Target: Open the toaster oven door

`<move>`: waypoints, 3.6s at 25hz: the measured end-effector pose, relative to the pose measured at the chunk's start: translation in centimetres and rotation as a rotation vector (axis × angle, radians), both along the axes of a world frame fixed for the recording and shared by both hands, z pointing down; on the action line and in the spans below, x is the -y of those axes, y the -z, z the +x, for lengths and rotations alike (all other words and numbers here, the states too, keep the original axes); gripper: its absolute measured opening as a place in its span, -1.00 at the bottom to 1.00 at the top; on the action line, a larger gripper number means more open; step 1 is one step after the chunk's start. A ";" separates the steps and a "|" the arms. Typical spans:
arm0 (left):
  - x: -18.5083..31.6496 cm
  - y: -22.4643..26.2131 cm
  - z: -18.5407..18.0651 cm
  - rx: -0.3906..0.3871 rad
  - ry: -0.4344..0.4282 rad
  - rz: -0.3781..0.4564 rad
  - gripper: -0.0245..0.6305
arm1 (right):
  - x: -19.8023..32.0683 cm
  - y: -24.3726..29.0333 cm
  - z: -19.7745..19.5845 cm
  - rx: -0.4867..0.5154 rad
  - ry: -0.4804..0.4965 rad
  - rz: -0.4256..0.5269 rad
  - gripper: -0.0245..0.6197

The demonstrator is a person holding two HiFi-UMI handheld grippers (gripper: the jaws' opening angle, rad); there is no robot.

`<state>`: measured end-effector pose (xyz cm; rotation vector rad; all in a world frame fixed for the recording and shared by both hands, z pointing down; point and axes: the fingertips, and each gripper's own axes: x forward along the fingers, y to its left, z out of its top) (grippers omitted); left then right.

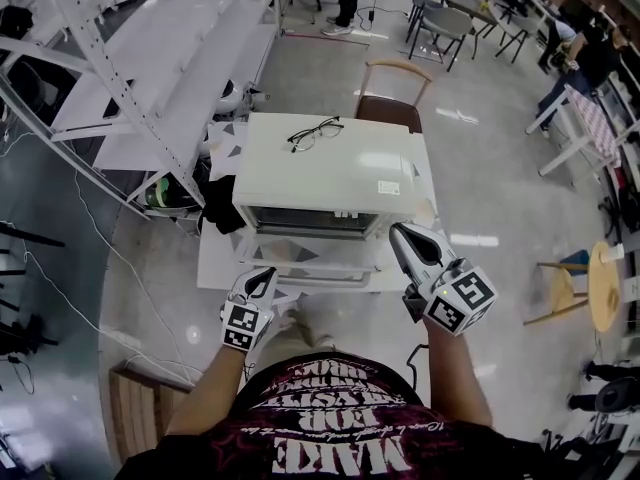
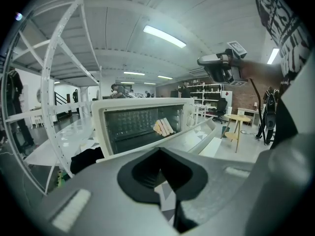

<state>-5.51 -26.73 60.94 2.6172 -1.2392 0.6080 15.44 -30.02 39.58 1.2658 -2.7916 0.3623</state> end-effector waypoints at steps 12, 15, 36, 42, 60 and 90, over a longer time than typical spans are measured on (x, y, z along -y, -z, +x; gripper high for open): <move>-2.9 -3.4 0.0 -0.009 0.016 -0.032 -0.92 | -1.6 -0.7 -0.4 -0.008 0.020 -0.015 -0.84; -3.5 -4.4 -0.1 -0.014 0.023 -0.048 -0.92 | -2.0 -1.1 -0.4 -0.015 0.023 -0.023 -0.84; -6.9 -11.7 -0.6 -0.080 0.082 -0.137 -0.92 | -5.8 -2.9 -0.1 -0.075 0.043 -0.074 -0.84; -6.9 -13.3 -0.6 -0.090 0.104 -0.135 -0.92 | -6.5 -4.1 -0.5 -0.083 0.057 -0.097 -0.84; -10.6 -14.4 -3.1 -0.003 0.096 -0.220 -0.63 | -7.9 -5.3 -0.5 -0.036 0.066 -0.102 -0.84; -3.7 18.3 2.8 -0.248 0.035 0.184 -0.92 | -7.5 -1.9 0.7 -0.109 0.060 0.007 -0.85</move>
